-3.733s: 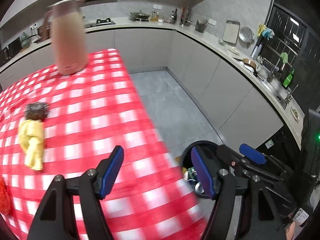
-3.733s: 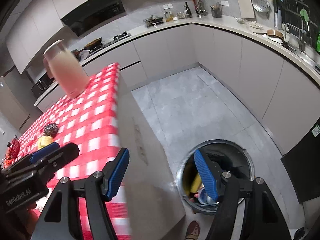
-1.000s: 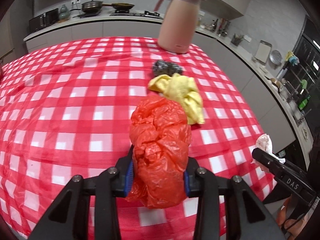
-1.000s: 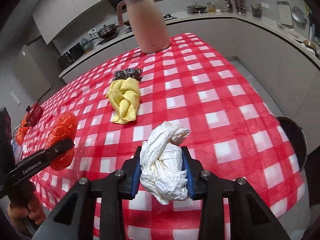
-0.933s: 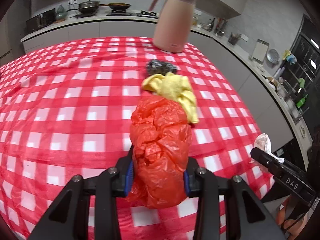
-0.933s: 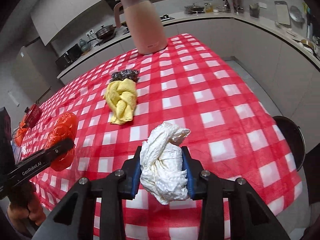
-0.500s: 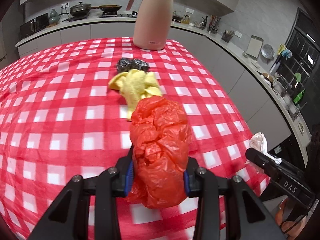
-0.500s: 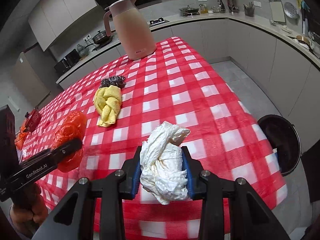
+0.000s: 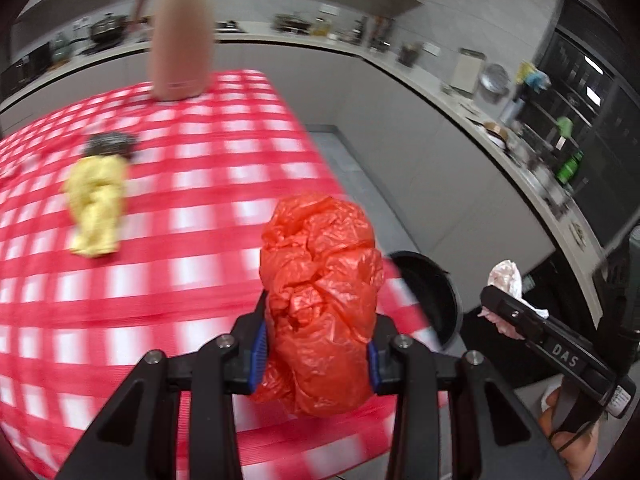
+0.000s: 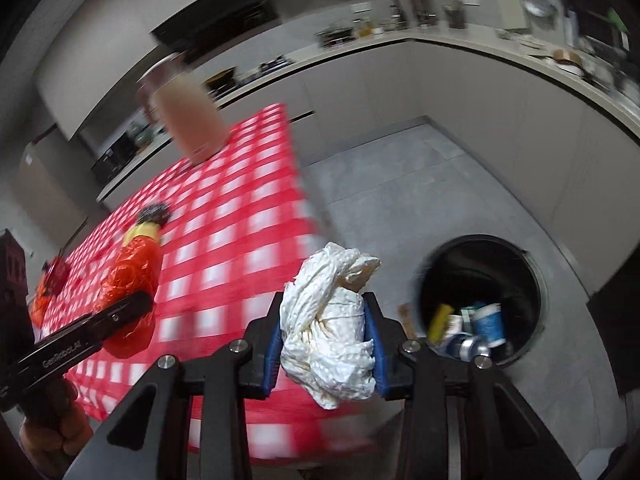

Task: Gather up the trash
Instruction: 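Carry the orange bag and white tissue over the black bin, then open the left gripper over the bin while the right opens, dropping both items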

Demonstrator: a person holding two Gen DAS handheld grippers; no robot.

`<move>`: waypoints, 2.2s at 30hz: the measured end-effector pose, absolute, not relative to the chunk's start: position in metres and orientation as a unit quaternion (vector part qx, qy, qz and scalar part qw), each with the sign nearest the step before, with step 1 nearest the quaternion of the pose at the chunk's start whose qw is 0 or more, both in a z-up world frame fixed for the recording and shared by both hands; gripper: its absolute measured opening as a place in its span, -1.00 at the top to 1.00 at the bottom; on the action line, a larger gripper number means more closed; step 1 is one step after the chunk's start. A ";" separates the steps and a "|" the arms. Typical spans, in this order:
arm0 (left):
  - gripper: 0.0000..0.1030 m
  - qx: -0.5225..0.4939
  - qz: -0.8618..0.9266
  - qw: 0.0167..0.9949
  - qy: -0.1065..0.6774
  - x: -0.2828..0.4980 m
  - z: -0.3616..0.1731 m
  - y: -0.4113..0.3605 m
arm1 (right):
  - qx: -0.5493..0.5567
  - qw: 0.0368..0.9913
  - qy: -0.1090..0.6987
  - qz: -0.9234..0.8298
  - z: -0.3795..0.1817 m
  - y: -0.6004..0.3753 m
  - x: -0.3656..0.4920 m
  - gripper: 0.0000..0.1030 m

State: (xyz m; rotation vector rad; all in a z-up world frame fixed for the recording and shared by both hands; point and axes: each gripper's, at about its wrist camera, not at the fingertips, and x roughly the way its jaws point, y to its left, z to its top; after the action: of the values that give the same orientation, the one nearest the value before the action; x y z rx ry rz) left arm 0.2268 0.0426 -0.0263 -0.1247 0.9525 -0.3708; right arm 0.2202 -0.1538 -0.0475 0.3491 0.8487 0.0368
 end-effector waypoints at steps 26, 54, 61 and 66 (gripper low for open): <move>0.23 0.001 -0.215 0.823 0.525 0.258 -0.092 -0.150 | 0.217 0.876 0.429 -0.045 -0.118 -0.337 0.254 0.25; -0.41 -0.006 -0.159 0.817 0.555 0.282 -0.126 -0.178 | 0.192 0.877 0.440 -0.020 -0.153 -0.367 0.332 -0.27; -0.41 -0.026 -0.168 0.821 0.545 0.279 -0.107 -0.169 | 0.189 0.881 0.433 -0.032 -0.136 -0.363 0.319 -0.27; -0.41 -0.019 -0.186 0.826 0.531 0.273 -0.087 -0.165 | 0.185 0.879 0.438 -0.046 -0.130 -0.357 0.309 -0.27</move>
State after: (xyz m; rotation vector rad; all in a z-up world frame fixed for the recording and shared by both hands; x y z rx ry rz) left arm 0.2732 -0.1648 -0.0873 -0.0397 1.1286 -0.3950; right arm 0.3087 -0.3567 -0.1298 0.3855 0.9126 -0.0950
